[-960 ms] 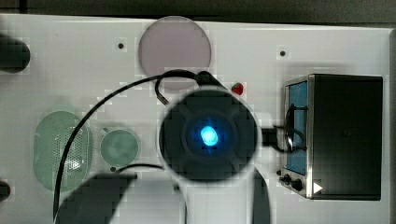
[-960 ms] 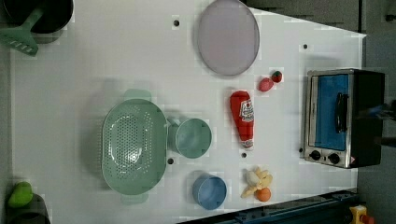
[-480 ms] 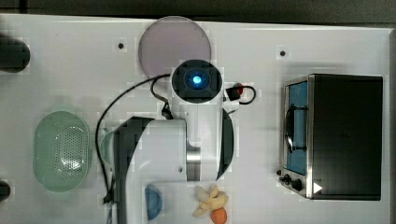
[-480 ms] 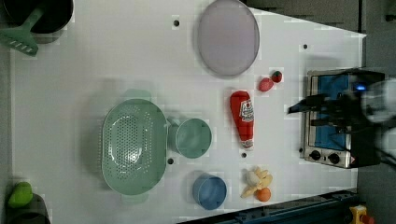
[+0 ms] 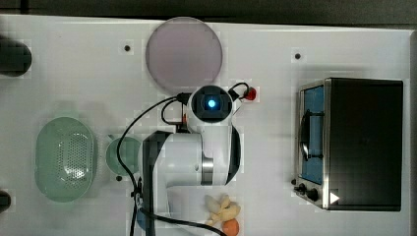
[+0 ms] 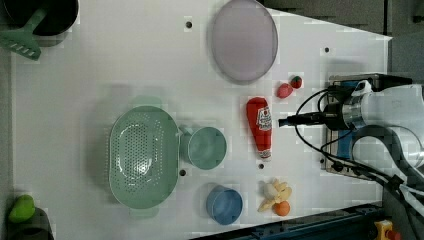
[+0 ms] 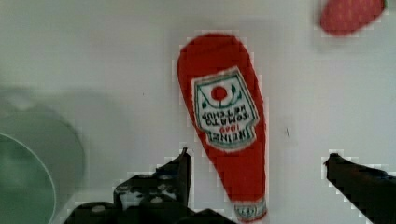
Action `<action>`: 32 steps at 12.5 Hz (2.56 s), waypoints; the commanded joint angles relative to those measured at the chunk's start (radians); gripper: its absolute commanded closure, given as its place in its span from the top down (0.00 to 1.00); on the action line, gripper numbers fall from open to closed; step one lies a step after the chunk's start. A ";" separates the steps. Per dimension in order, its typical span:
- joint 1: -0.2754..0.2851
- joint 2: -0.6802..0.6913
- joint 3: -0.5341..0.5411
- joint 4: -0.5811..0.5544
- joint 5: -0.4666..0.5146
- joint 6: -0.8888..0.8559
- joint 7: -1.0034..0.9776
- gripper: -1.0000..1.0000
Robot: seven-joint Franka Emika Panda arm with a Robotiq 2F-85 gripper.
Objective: Pick Ketchup from the table and place it in strainer.
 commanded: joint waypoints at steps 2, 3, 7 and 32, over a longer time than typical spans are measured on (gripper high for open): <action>0.012 0.052 0.007 -0.031 -0.001 0.139 -0.149 1.00; 0.012 0.081 0.007 -0.044 -0.001 0.184 -0.147 1.00; 0.012 0.188 0.002 -0.075 -0.002 0.312 -0.146 1.00; 0.089 -0.204 0.344 0.097 0.001 -0.168 0.515 0.63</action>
